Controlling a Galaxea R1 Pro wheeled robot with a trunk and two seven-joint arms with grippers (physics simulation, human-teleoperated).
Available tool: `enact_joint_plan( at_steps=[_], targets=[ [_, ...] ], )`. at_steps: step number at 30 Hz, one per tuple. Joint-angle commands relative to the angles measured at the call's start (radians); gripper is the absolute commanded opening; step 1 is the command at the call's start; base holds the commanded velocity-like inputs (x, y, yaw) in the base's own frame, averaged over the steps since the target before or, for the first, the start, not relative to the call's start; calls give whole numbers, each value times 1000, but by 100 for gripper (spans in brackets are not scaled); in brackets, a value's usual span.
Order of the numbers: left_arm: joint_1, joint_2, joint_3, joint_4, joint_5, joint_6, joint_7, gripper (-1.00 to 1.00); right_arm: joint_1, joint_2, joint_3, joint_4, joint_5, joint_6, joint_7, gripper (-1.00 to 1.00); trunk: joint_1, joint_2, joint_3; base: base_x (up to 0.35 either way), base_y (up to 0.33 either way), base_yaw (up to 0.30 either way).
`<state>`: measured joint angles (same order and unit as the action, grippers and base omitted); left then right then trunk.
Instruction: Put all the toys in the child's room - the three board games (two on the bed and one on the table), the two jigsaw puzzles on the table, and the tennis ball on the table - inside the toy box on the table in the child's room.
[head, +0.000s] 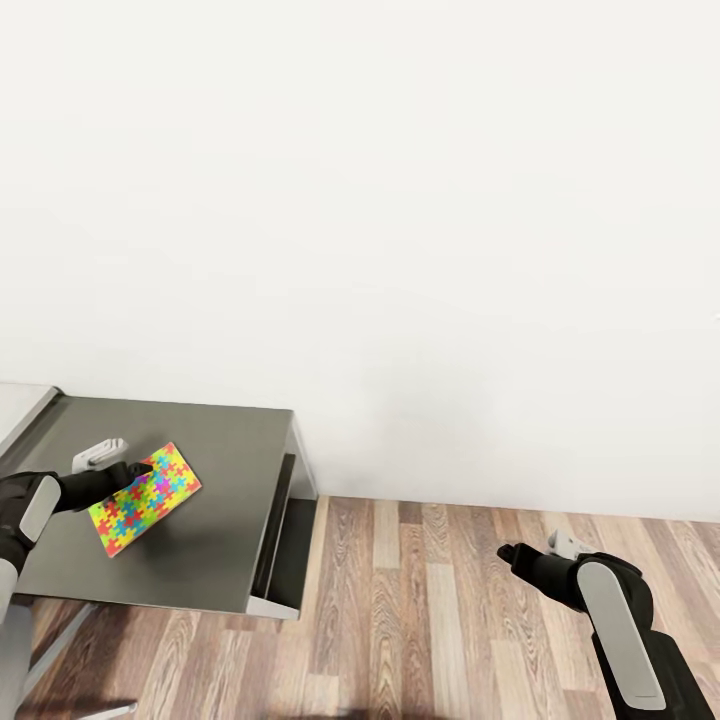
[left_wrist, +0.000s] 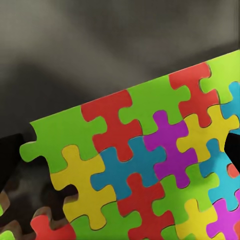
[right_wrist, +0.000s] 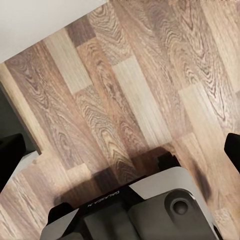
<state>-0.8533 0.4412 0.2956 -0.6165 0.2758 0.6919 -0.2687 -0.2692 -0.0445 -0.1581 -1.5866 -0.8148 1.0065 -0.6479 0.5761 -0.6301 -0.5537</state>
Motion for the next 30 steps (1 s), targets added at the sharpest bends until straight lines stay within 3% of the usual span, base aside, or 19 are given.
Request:
enact_joint_plan(
  at_steps=[1,30],
  targets=[
    [0,-1,2,7,2,8,-4,100,-1,0,0,-1,-10,3,-10,100,0,-1,-1,-1,-13,0],
    [0,-1,2,7,2,8,-4,100,-1,0,0,-1,-11,3,3,100,0,-1,3,0,-48,-25]
  ],
)
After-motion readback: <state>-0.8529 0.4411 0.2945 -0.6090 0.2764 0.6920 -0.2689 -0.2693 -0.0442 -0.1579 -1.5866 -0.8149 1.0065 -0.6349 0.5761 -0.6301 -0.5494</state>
